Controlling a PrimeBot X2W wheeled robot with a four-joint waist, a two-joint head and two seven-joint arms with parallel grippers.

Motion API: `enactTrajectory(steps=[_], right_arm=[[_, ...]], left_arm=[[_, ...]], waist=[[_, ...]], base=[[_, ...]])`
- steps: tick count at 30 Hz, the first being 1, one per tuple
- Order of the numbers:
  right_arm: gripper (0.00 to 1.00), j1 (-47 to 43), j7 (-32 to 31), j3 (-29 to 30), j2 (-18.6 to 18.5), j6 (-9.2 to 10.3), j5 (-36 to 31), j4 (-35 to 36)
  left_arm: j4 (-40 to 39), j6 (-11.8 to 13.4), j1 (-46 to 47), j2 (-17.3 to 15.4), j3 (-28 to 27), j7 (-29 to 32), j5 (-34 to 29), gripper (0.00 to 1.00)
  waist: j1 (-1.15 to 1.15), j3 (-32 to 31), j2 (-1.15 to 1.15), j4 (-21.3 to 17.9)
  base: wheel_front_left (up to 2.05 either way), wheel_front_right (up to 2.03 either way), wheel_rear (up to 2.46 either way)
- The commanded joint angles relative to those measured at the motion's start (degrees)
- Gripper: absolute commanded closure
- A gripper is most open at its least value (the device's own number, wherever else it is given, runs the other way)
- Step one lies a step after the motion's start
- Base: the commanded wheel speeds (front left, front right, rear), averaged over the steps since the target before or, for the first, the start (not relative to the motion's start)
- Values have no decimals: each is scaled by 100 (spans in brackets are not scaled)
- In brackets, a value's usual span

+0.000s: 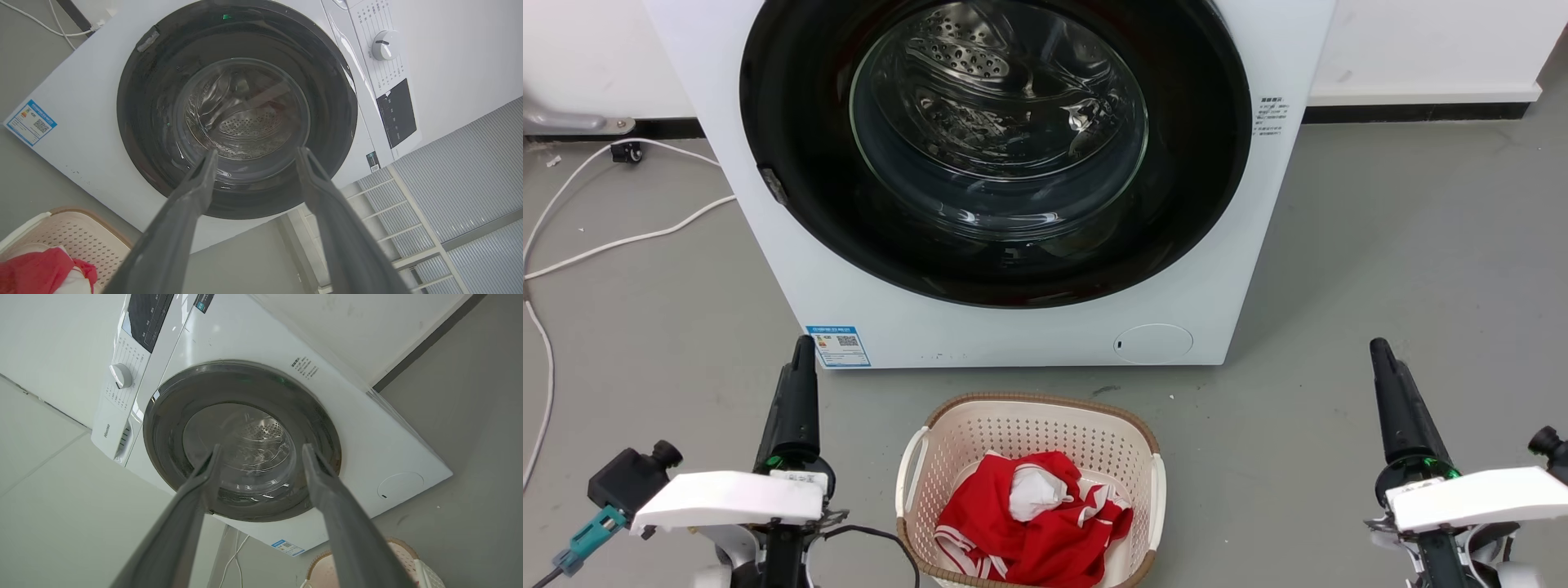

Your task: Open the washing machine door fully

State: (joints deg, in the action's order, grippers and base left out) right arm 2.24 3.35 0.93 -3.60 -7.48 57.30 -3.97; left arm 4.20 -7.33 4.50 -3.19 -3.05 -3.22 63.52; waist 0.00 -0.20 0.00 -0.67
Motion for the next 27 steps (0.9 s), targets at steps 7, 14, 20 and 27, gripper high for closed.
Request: enactTrajectory(steps=[7, 14, 20, 27], right_arm=[[0, -30, 196, -63, 2, -1, -1115, 214], [0, -69, 283, -66, 12, -1, -1907, 230], [0, -116, 306, -82, 19, -1, -2499, 299], [0, -176, 349, -129, 29, -1, -3141, 363]], left_arm=[[-249, 56, 47, -9, 159, -190, -1132, 0], [-230, 137, -4, -5, 287, -314, -2074, 0], [-227, 214, -53, -12, 373, -411, -2742, 0], [-213, 329, -123, -78, 448, -532, -3390, 0]], waist=[[0, -13, 0, 6], [0, -23, 0, -5], [0, -33, 0, -20], [0, -52, 0, -36]], base=[[0, 0, 0], [0, 0, 0], [0, 0, 0], [0, 0, 0]])
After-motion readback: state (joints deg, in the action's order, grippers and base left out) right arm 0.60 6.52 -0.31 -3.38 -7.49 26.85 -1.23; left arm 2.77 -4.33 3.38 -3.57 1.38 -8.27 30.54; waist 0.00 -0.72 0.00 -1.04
